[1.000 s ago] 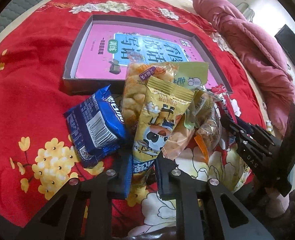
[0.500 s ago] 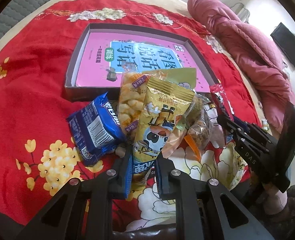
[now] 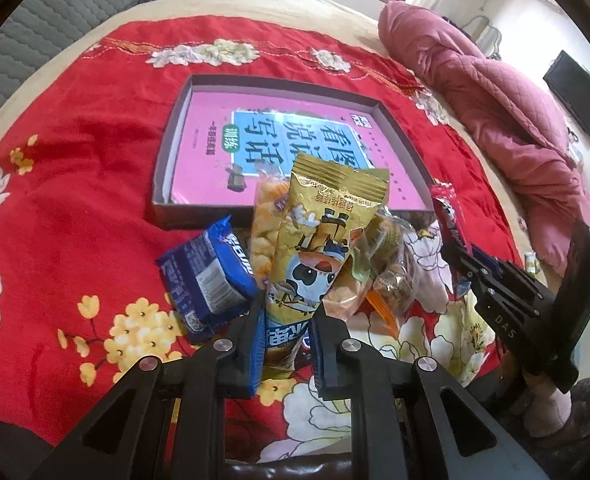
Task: Organize snacks
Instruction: 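Carry the red bar with the right tool while the left tool carries the yellow bag into the box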
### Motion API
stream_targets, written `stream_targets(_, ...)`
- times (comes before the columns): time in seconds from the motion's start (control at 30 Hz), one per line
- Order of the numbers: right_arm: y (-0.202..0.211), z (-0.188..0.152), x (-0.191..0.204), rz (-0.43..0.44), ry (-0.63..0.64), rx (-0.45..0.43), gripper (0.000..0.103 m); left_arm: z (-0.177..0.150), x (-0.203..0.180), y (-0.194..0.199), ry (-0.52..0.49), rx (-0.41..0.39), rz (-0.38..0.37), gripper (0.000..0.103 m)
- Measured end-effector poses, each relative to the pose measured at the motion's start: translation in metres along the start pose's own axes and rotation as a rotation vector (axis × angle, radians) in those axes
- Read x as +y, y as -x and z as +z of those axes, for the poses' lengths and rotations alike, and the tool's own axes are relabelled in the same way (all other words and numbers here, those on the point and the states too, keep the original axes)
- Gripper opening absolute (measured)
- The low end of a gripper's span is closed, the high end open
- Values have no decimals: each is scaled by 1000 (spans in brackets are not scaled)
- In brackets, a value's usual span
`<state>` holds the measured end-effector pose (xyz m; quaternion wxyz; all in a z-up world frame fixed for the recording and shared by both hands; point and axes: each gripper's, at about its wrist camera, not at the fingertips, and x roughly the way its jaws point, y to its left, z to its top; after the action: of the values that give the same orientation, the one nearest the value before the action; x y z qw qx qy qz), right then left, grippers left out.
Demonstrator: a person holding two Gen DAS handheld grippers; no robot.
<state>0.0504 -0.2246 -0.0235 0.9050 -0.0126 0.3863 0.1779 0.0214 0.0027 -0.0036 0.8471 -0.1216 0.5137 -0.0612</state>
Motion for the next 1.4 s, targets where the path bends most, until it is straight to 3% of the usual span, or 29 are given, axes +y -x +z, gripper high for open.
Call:
stream_targets(0.63,10,12,-6,20,-52,-66,23,13,10,10,27,-50,49,19)
stream_targets(0.77,13,23,-9,27,-125,-96,23,21,14,11,43,-67,60,19)
stream_targets(1.1,7,45,12,22,-80,-156,23,40,22,10,67,-97,94,19)
stream_targets(1.4,5,59,5,28,-123,-187,23,56,20,4,77,-104,117,19)
